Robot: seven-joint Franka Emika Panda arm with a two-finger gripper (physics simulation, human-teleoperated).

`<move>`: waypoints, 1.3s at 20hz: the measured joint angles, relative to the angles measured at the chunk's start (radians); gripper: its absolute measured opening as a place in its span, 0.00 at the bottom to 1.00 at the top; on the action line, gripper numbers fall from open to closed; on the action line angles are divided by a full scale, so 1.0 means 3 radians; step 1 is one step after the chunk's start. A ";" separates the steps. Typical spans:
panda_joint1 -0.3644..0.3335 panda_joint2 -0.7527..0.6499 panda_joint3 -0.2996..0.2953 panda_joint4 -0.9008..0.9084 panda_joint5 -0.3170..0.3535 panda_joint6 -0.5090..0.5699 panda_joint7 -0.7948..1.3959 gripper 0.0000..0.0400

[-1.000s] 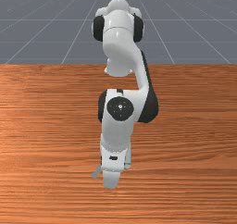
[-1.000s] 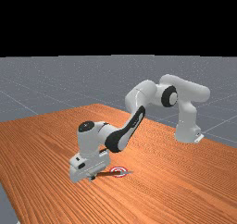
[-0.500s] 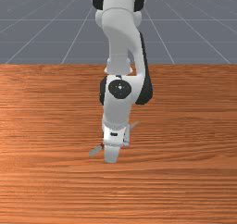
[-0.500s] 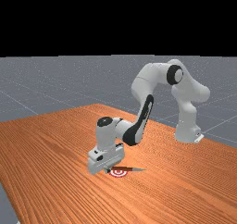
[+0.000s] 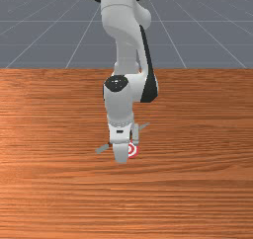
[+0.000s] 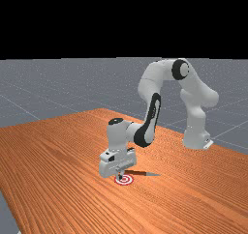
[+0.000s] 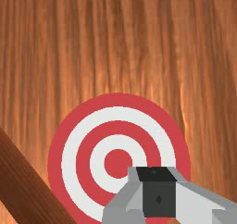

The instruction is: Pick up the pen and put it to the marker

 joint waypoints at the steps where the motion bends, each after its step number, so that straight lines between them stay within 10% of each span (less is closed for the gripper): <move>1: -0.0046 0.0058 0.0047 0.0109 0.0047 -0.0061 -0.0057 0.00; 2: 0.0407 -0.0024 -0.0448 0.0039 -0.0371 0.0067 0.0473 0.00; 3: 0.0079 0.0098 -0.0099 0.0159 -0.0073 -0.0050 0.0081 0.00; 4: 0.0586 -0.0001 -0.0649 0.0095 -0.0559 -0.0114 0.0677 0.00; 8: 0.0383 -0.0440 -0.0443 -0.0238 -0.0362 0.0135 0.0461 0.00; 9: 0.0205 -0.0435 -0.0246 -0.0093 -0.0127 -0.0270 0.0194 0.00; 10: 0.0393 -0.0515 -0.0448 -0.0221 -0.0283 -0.0215 0.0592 0.00; 11: 0.0339 -0.0251 -0.0403 0.0340 -0.0301 -0.1041 0.0302 0.00; 14: 0.0156 -0.0165 -0.0441 0.0523 -0.0299 -0.1206 0.0047 0.00; 26: -0.0587 -0.0479 -0.0466 -0.0621 -0.0221 0.0128 -0.0792 0.00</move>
